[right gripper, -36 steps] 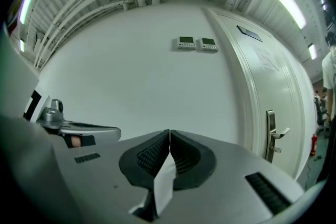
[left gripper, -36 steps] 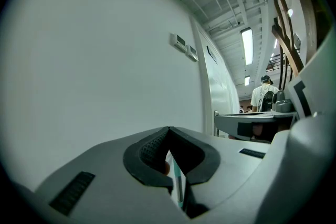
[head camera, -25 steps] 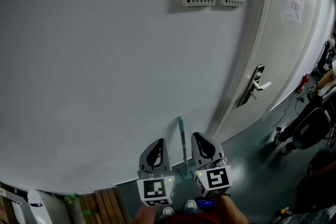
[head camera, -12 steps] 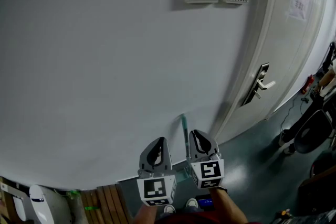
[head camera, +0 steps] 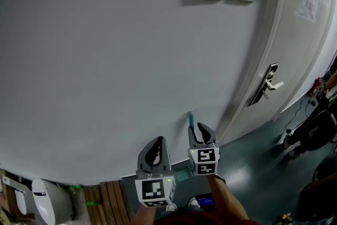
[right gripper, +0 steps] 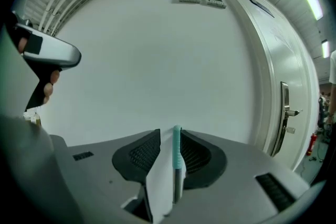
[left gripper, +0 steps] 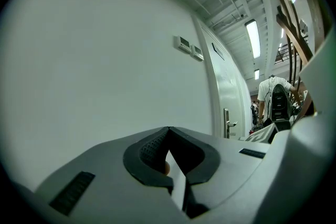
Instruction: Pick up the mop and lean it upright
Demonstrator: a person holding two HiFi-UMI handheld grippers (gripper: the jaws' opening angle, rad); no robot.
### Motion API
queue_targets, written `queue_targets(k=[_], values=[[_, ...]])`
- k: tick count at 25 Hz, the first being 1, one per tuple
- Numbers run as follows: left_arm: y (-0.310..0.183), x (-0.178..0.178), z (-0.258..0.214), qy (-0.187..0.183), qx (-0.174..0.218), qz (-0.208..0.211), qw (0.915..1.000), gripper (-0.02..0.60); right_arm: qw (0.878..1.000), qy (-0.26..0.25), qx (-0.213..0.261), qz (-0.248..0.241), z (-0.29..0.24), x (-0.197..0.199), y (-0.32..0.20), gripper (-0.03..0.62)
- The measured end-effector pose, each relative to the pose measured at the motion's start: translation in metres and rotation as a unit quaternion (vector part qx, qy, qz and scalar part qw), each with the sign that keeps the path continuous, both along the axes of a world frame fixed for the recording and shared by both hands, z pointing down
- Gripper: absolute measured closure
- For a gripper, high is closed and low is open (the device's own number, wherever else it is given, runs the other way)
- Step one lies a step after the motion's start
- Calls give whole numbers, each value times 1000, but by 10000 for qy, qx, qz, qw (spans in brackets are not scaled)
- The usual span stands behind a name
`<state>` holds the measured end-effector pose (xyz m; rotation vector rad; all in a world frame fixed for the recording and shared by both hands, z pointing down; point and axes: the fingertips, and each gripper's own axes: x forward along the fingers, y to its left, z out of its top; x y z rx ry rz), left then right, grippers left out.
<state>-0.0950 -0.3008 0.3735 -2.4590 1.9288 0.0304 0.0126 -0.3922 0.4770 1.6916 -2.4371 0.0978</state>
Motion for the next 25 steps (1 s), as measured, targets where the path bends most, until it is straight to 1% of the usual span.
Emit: queue_targets(k=[3,6,9,16,20,23,25], values=[[0,-4,-3,29,38,-64,10000,568,9999,53,-109,61,13,0,-14,462],[0,-10,-2,-16,8,-140,9999,568,9996,144,-188,125,24,0,-28,461],[-2,-14,0,-78,-39,-210,9997,568,9991,259,-317,130,37,-1,-43,456],[-4,-21,3,-88,-72,-288,9995,568,9972,529,-512,127,63,-4,-65,451],[-7,-27,9,-103,-132,-353,9992,568,9970,603,-443,185,64,-5,-67,455],[-10,-28,10,-89,-165,-379,9991,568,9972,612,-384,215,63,-5,-68,479],[-11,-28,10,-76,-167,-380,9991,568,9972,608,-373,220,63,-5,-68,479]])
